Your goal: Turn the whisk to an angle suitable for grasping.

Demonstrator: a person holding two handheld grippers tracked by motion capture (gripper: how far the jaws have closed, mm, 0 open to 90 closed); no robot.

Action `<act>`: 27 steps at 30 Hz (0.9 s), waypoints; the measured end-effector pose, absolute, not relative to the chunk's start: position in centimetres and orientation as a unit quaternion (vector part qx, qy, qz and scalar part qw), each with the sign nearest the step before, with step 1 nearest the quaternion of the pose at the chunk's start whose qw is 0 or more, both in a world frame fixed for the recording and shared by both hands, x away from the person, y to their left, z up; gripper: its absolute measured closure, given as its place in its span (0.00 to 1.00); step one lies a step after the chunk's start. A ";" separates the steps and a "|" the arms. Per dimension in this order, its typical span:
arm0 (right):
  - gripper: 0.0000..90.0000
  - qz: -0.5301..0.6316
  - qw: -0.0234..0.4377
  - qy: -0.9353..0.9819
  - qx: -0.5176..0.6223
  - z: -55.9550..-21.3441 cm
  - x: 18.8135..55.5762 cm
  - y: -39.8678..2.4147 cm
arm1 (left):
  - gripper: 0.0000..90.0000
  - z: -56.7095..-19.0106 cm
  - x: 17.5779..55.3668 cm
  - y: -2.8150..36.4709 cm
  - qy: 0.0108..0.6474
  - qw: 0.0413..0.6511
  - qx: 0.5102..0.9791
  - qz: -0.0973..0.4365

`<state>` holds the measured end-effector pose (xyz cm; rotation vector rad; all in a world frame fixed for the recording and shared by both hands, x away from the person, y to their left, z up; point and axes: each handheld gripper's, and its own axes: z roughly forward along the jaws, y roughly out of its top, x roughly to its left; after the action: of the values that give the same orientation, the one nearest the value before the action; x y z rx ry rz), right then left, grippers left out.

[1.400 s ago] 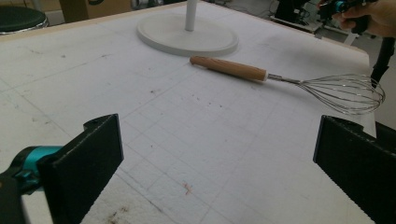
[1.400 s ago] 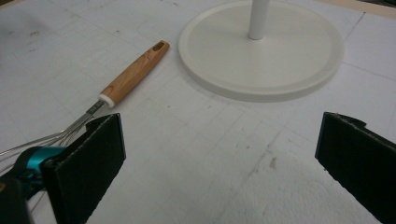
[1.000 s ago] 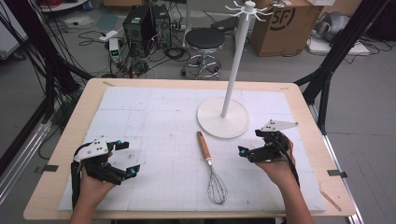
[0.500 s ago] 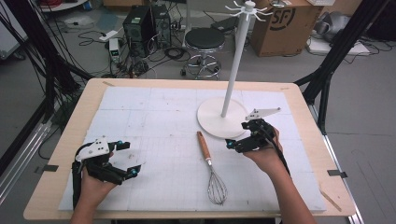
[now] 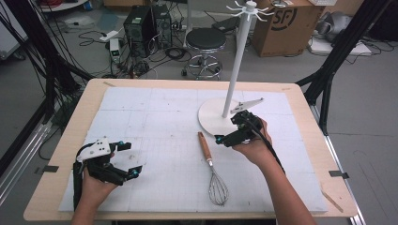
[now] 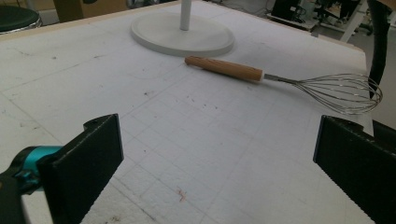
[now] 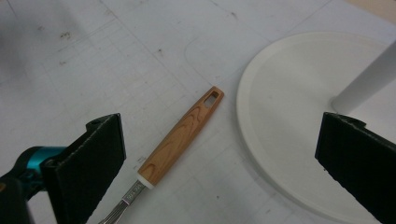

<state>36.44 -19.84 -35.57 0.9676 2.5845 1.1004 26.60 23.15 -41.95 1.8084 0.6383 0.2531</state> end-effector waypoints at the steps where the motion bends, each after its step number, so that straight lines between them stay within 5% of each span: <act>1: 0.01 0.360 0.082 0.871 0.325 -35.9 36.6 -19.5 | 0.02 -42.0 26.6 23.1 0.271 0.568 0.770 0.106; 12: 0.05 0.302 0.054 0.897 0.319 -37.9 36.9 -17.5 | 0.02 -42.0 26.7 22.9 0.271 0.562 0.775 0.106; 21: 0.27 0.264 0.020 0.912 0.314 -39.9 36.8 -15.5 | 0.02 -42.0 26.7 23.0 0.270 0.562 0.775 0.107; 27: 0.32 0.242 0.003 0.915 0.323 -41.0 36.9 -14.9 | 0.02 -42.1 26.7 22.9 0.270 0.561 0.776 0.106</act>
<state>36.86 -14.87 -40.99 1.0116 2.8689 0.7580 26.71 22.91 -42.07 1.8276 0.6368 0.2494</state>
